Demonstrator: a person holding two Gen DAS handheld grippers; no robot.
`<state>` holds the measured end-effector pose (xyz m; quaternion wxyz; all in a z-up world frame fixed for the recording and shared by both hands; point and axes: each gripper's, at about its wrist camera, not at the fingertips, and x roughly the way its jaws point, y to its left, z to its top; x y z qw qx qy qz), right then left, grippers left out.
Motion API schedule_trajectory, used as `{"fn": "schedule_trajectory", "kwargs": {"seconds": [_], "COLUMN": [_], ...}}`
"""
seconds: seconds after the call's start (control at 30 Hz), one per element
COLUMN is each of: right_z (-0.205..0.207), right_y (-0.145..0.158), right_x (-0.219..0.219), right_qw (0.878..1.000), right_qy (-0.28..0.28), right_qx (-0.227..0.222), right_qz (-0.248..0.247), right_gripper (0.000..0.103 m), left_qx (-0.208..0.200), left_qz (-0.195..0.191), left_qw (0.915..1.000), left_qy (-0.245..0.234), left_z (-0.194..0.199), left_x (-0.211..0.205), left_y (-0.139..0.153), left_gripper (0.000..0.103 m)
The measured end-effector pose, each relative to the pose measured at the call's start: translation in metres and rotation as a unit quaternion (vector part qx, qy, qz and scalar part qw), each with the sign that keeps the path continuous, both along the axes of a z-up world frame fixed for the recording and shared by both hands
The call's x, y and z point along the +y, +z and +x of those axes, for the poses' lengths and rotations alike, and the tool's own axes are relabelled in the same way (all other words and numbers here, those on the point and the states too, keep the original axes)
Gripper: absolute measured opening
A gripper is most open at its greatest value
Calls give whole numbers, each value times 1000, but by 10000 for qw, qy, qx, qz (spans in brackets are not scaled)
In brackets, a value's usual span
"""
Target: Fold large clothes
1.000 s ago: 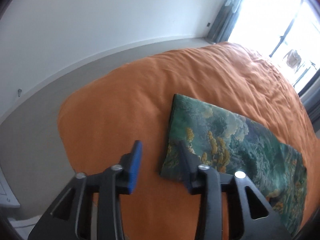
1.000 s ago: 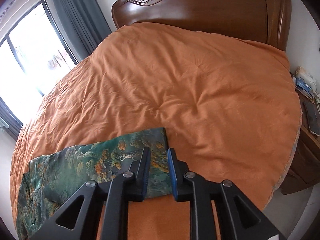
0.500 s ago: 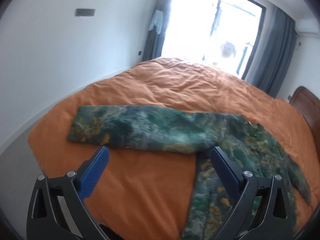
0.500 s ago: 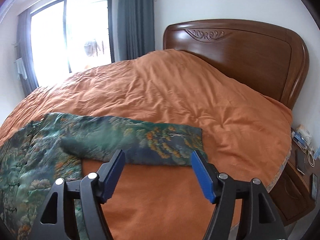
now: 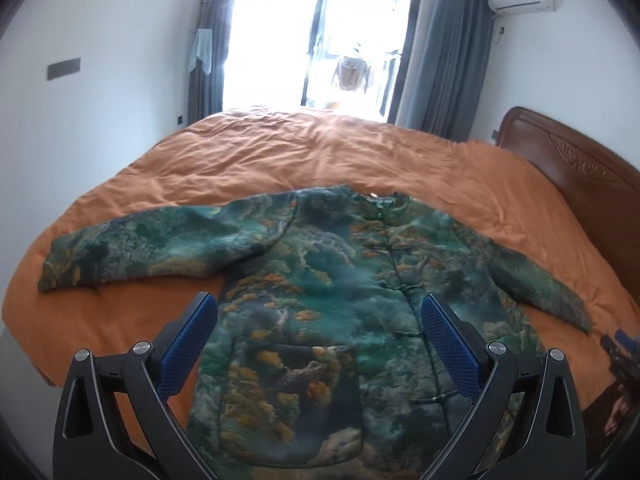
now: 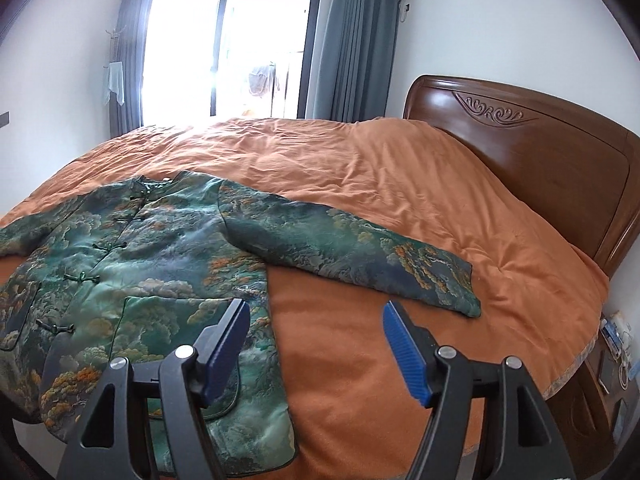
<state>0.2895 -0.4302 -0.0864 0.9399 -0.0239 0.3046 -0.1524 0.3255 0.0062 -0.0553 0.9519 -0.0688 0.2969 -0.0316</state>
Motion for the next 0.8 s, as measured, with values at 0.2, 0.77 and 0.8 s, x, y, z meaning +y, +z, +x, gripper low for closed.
{"fn": "schedule_trajectory", "kwargs": {"seconds": [0.2, 0.77, 0.8], "right_z": [-4, 40, 41], "right_y": [-5, -57, -66], "right_x": [0, -200, -217], "right_qw": [9996, 9620, 9502], "right_qy": [55, -1129, -1305], "right_qx": [104, 405, 337], "right_qz": [-254, 2454, 2810], "right_gripper": [70, 70, 71], "left_qx": [18, 358, 383], "left_qz": [572, 627, 606], "left_qw": [9979, 9943, 9943], "left_qy": [-308, -791, -787], "left_z": [3, -6, -5], "left_x": [-43, -80, -79], "left_y": [6, -6, -7], "left_gripper": [103, 103, 103]}}
